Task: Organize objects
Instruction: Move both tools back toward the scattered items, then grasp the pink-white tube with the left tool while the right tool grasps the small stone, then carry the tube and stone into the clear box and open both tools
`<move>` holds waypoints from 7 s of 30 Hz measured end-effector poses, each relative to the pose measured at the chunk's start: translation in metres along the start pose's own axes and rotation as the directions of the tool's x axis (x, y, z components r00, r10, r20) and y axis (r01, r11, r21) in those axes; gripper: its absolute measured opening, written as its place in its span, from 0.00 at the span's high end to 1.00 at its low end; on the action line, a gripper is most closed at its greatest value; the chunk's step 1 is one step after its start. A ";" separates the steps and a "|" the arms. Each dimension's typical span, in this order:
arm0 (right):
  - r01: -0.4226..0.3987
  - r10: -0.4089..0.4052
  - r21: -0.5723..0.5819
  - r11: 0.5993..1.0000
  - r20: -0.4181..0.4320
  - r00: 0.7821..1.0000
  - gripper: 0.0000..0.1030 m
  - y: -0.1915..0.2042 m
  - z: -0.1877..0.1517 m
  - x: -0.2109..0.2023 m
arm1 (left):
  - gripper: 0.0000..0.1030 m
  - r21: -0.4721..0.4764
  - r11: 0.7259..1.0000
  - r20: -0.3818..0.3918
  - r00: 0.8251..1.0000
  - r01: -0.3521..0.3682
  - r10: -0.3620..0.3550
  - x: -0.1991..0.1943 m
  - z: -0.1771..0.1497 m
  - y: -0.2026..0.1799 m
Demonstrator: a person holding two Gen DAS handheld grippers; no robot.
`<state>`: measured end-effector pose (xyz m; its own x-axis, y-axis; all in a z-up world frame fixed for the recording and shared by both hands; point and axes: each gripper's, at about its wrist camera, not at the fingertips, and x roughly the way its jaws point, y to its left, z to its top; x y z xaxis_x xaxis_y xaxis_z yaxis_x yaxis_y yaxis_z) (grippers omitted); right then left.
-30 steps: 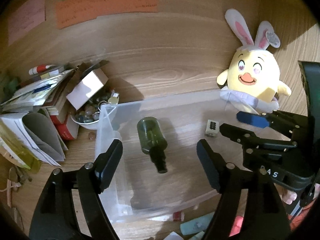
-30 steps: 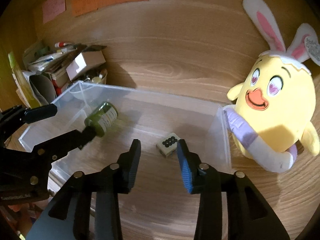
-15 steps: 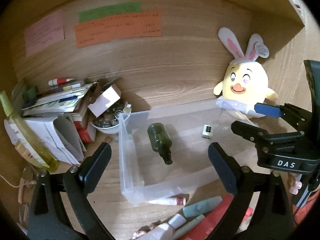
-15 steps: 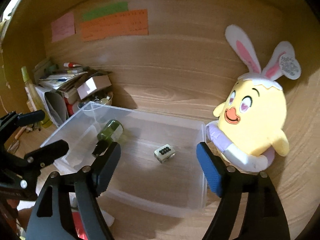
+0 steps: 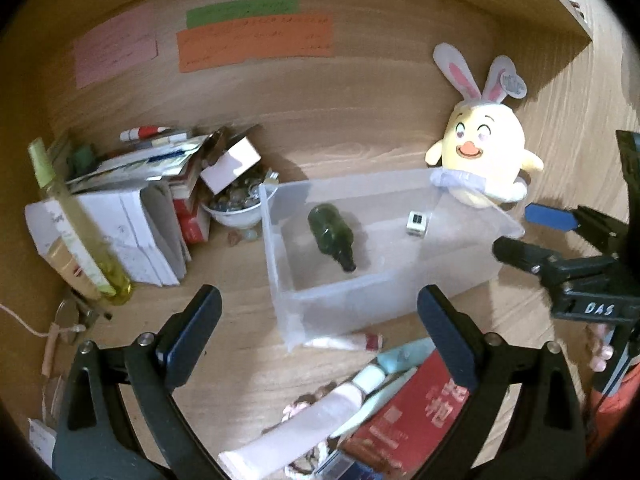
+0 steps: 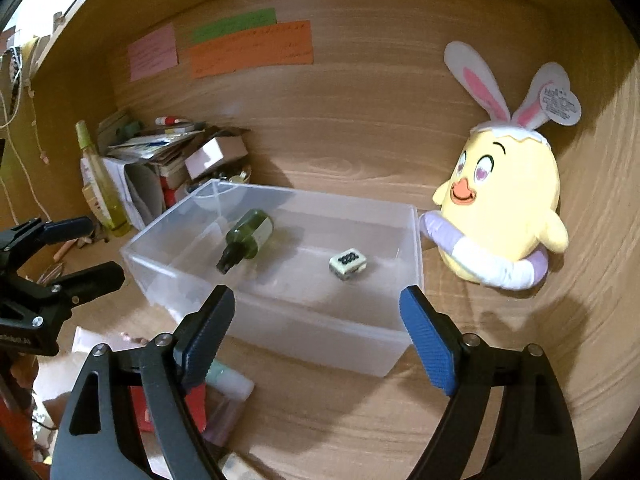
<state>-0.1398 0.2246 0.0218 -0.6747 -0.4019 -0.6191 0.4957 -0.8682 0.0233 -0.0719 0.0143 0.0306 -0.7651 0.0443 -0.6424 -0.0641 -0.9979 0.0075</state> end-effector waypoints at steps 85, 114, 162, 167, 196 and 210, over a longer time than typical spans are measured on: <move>-0.083 0.093 0.058 0.995 -0.217 0.972 0.62 0.009 -0.118 -0.009 | 0.51 0.145 0.977 -0.369 0.924 0.159 -0.095 0.082 -0.052 -0.008; -0.044 0.041 -0.009 0.999 -0.226 0.973 0.65 0.021 -0.118 -0.001 | 0.81 0.082 0.976 -0.230 0.957 0.199 -0.176 0.044 -0.054 0.010; -0.034 0.028 0.058 0.998 0.100 0.995 0.79 0.002 -0.022 -0.049 | 0.81 0.041 0.978 0.194 0.959 0.204 -0.208 -0.067 0.032 0.003; -0.036 0.028 0.054 0.998 0.132 0.991 0.79 -0.003 -0.005 -0.050 | 0.81 0.050 0.977 0.224 0.951 0.208 -0.214 -0.066 0.048 -0.004; -0.012 0.012 0.014 1.000 0.008 1.000 0.79 -0.015 0.036 0.049 | 0.81 -0.054 0.953 0.099 0.951 0.298 -0.292 0.047 0.076 -0.024; -0.001 0.000 -0.012 1.000 -0.091 0.996 0.79 -0.012 0.025 0.084 | 0.81 -0.140 0.936 -0.005 0.945 0.323 -0.327 0.091 0.067 -0.013</move>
<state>-0.2155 0.1940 -0.0110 -0.6222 -0.3735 -0.6880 0.5026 -0.8644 0.0148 -0.1835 0.0342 0.0230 -0.6989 0.3682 -0.6132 -0.2176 -0.9261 -0.3080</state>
